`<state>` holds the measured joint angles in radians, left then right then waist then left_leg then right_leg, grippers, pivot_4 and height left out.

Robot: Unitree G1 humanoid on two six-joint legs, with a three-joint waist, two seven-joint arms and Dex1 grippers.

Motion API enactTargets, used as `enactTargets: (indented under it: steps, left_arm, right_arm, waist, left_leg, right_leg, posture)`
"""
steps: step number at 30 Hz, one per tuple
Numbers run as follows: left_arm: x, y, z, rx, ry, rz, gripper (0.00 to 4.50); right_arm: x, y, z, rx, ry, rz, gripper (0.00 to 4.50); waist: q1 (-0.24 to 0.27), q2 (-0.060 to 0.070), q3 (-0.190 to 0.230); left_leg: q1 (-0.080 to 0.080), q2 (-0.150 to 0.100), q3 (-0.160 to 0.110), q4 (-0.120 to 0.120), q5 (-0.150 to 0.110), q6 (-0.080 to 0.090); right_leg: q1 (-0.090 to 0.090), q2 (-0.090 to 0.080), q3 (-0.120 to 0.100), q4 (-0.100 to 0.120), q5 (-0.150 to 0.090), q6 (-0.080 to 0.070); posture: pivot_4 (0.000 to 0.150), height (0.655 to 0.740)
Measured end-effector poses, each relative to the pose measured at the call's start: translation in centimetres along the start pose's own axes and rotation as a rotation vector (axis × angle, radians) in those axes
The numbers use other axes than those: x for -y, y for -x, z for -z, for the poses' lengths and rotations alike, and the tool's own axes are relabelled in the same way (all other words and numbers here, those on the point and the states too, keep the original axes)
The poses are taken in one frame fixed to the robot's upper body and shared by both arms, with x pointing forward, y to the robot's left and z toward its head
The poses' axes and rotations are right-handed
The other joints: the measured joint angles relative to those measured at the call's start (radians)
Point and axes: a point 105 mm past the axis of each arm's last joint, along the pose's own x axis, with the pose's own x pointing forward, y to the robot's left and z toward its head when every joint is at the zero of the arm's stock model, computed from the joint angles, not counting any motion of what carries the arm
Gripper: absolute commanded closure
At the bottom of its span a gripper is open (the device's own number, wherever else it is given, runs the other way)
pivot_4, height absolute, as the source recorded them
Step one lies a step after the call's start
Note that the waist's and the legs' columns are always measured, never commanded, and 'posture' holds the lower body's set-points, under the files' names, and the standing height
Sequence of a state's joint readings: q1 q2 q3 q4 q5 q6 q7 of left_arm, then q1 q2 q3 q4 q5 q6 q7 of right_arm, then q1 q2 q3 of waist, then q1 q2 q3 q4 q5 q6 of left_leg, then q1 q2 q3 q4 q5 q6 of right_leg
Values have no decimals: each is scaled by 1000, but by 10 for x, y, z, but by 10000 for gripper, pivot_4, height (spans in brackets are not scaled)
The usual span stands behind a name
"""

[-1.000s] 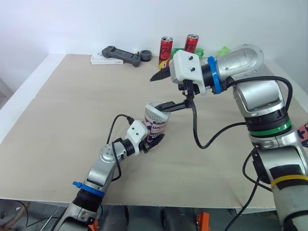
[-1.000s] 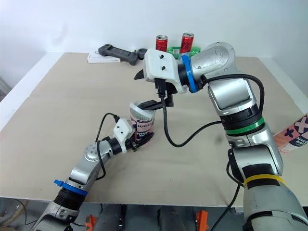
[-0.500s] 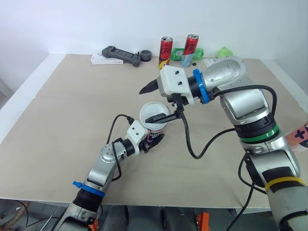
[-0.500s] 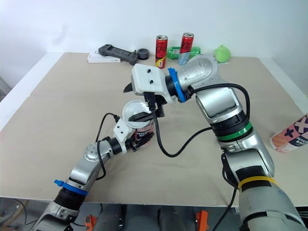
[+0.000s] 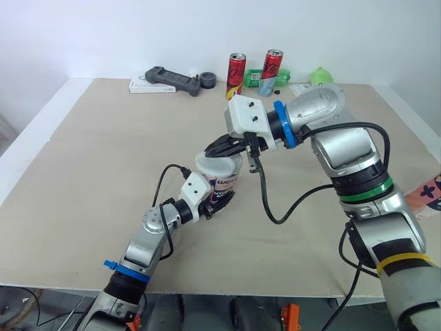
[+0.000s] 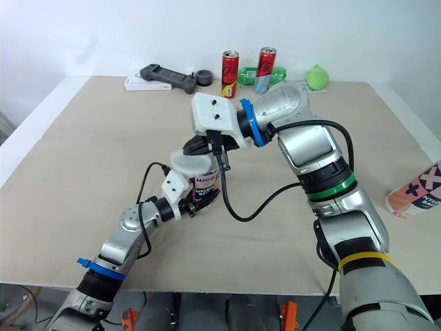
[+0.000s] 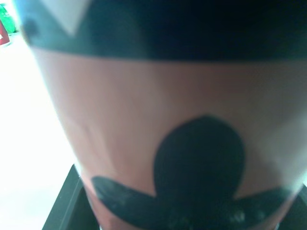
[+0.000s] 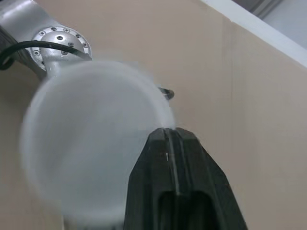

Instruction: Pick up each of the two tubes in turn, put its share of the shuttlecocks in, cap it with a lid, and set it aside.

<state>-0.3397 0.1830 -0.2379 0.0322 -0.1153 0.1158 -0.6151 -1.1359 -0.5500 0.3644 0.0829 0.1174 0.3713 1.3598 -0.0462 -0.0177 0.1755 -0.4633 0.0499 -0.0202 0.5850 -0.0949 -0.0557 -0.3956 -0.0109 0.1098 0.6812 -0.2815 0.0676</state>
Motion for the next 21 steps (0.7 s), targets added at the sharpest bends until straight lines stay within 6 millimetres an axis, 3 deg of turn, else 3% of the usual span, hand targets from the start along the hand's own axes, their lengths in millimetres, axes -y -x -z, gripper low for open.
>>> enactTargets:
  steps: [12, 21]
  left_arm:
    - [0, 0, 0, 1, -1, 0, 20549]
    - [0, 0, 0, 2, -2, 0, 20549]
  right_arm:
    - [3, 6, 2, -20, -8, 1, 44375]
    - [22, 29, -5, -73, 69, 68, 44375]
  waist:
    - [0, 0, 0]
    - [0, 0, 0]
  left_leg:
    - [0, 0, 0, 0, 0, 0]
    - [0, 0, 0, 0, 0, 0]
  right_leg:
    - [0, 0, 0, 0, -1, -1]
    - [-1, 0, 0, 0, -2, -4]
  posture:
    - [1500, 7400]
    - [1500, 7400]
